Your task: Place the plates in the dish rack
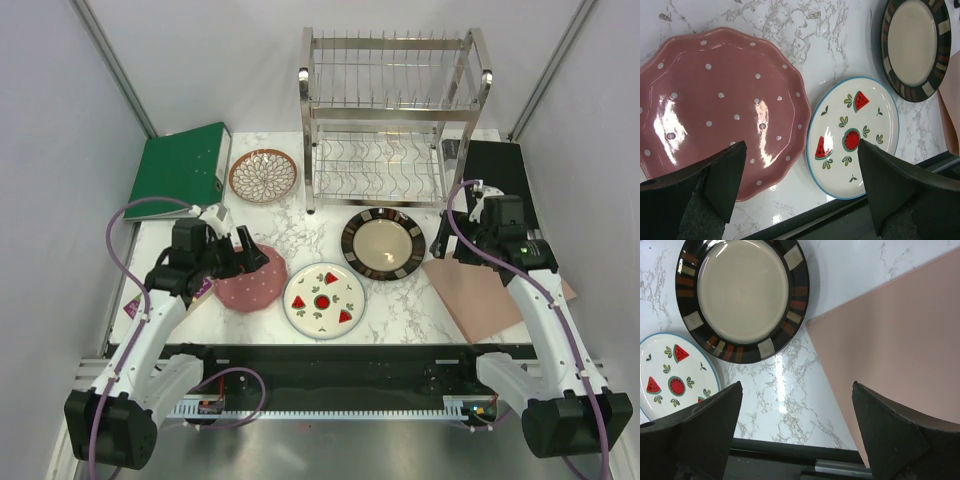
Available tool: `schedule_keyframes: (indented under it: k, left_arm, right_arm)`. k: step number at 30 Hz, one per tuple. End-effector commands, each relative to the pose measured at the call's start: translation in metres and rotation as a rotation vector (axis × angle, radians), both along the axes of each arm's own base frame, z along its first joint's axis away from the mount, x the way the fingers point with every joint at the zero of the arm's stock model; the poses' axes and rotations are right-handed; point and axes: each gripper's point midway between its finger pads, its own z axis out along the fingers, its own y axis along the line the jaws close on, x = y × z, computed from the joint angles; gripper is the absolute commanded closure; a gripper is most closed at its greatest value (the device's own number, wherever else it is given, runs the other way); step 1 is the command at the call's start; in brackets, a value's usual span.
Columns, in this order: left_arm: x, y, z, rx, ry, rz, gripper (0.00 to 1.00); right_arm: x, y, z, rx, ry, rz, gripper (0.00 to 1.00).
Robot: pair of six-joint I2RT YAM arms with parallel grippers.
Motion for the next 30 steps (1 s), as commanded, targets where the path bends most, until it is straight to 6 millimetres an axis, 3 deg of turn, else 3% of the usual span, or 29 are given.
schedule_keyframes:
  k: [1,3,5,8,9,15,23,30]
  left_arm:
    - [-0.010,-0.005,-0.006,-0.047,0.054,0.002,0.00]
    - [-0.013,-0.006,-0.015,-0.060,0.095,0.016,0.00]
    - [-0.014,-0.009,-0.020,-0.090,0.128,0.035,0.03]
    - [-0.017,-0.012,-0.030,-0.124,0.195,0.057,0.08]
    - [-0.017,-0.012,-0.033,-0.123,0.210,0.068,0.09]
    - [-0.020,-0.003,-0.055,-0.103,0.283,0.166,0.20]
    - [-0.038,-0.041,-0.068,-0.086,0.347,0.023,0.37]
    - [-0.053,-0.054,-0.089,-0.005,0.388,-0.038,0.40]
  right_arm:
    - [0.002,0.008,0.010,0.047,-0.052,0.011,0.02]
    - [0.001,0.017,0.009,0.078,-0.077,0.069,0.02]
    - [0.000,0.044,0.018,0.186,-0.139,0.204,0.02]
    - [-0.002,0.072,0.012,0.361,-0.134,0.274,0.02]
    - [-0.001,0.072,-0.009,0.384,-0.064,0.248,0.02]
    - [0.002,0.089,-0.047,0.554,0.022,0.223,0.08]
    - [-0.026,0.127,-0.071,0.562,0.075,0.354,0.09]
    - [-0.029,0.134,-0.095,0.549,0.131,0.279,0.12]
